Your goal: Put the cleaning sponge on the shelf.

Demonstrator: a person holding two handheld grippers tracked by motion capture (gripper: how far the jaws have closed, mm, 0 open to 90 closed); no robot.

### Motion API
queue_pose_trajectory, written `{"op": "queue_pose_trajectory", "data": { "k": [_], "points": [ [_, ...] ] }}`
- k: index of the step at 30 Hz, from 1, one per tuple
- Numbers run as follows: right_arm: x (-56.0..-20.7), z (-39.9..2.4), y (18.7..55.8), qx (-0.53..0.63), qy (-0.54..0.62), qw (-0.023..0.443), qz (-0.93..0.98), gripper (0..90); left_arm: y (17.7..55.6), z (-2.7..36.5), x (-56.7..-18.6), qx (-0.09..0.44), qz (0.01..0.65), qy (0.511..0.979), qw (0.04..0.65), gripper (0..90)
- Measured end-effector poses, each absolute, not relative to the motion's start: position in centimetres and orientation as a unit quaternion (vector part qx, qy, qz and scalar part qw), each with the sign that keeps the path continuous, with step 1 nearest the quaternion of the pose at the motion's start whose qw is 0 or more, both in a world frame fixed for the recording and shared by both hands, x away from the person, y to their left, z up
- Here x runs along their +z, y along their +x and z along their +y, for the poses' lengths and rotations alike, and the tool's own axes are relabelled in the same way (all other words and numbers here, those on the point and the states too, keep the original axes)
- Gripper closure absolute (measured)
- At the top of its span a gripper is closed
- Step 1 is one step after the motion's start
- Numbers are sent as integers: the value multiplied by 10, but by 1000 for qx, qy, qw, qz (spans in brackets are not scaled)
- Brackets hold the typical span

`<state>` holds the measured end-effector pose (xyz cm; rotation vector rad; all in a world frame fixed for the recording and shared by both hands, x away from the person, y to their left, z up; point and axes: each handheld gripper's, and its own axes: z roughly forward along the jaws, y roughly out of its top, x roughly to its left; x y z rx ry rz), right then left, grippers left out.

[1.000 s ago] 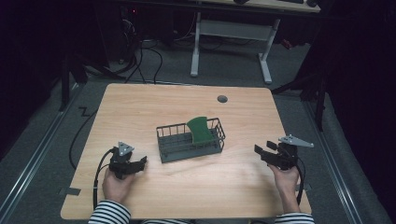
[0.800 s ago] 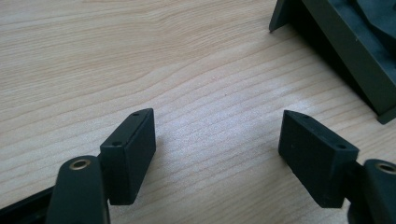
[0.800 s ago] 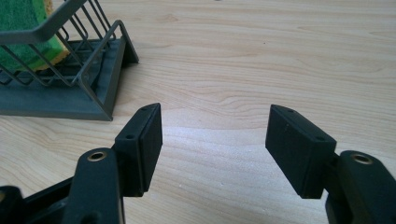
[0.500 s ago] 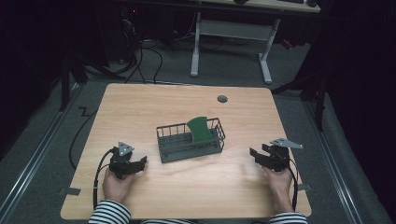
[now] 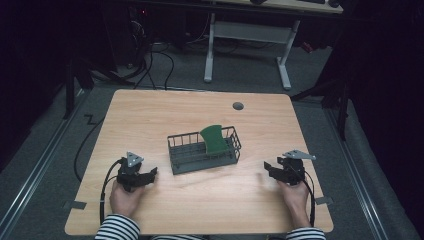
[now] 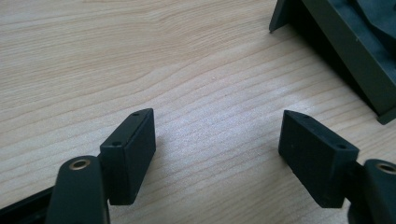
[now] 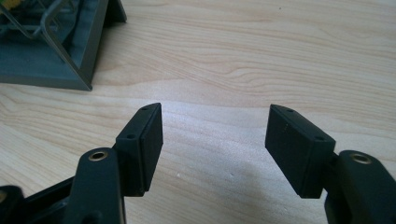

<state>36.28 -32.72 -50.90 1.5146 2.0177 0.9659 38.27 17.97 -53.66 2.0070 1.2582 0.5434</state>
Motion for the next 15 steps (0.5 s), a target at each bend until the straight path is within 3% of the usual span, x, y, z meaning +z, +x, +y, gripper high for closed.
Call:
{"op": "queue_pose_trajectory", "data": {
  "k": [15],
  "points": [
    [-527, -318, 365, 313, 541, 222, 748, 362, 383, 180, -537, 209, 485, 774, 348, 279]
  ]
}}
